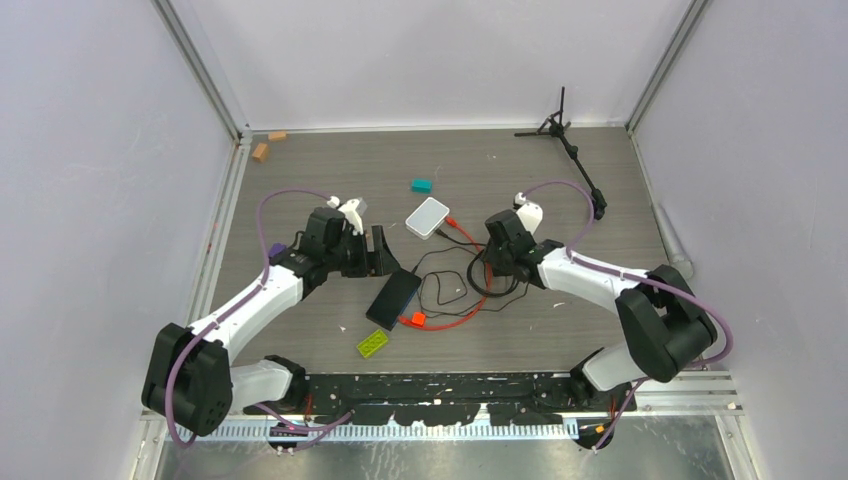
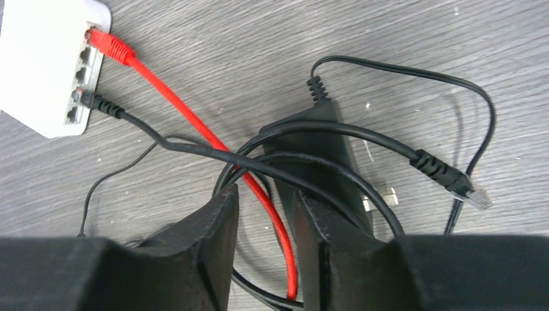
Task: Insert the plug into the switch port
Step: Pick up the connector from the center of the board.
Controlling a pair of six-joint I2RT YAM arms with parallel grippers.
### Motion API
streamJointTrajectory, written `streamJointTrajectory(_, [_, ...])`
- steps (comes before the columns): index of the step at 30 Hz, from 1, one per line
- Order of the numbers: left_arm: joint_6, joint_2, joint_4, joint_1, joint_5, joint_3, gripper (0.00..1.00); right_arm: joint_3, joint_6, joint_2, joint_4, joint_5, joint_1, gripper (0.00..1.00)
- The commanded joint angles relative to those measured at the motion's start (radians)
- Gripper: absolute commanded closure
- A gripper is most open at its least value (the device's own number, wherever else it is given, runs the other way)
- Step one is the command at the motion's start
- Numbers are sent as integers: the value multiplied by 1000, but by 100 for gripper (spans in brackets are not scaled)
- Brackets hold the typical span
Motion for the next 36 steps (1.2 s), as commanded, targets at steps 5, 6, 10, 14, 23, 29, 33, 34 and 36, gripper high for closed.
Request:
streamJointTrajectory(5, [7,-15,13,-1,21,-3,23,33,-2,-57,-30,-87,9,49])
streamJointTrajectory(6, [8,-14,13,-1,22,-3,23,41,-3,-49,-32,-88,10,48])
streamJointTrajectory(10, [7,-15,13,-1,26,-5,23,72,-5,-1,-29,-107,18,48])
streamJointTrajectory(14, [6,-29,11,0,23,-14,23,88,0,12,-20,-96,36,48])
streamJointTrajectory(23, [11,-36,4,-1,16,-18,23,131,10,94,-10,-75,86,47])
streamJointTrajectory(29, [14,-47,-6,-1,10,-20,23,157,20,166,6,6,87,48])
streamJointTrajectory(33, [16,-48,-11,-1,2,-19,23,194,11,201,25,46,87,53])
streamJointTrajectory(34, [15,-48,-13,0,4,-18,23,204,8,210,25,53,88,57])
streamJointTrajectory(36, [15,-48,-17,-1,3,-17,23,219,4,224,28,60,87,64])
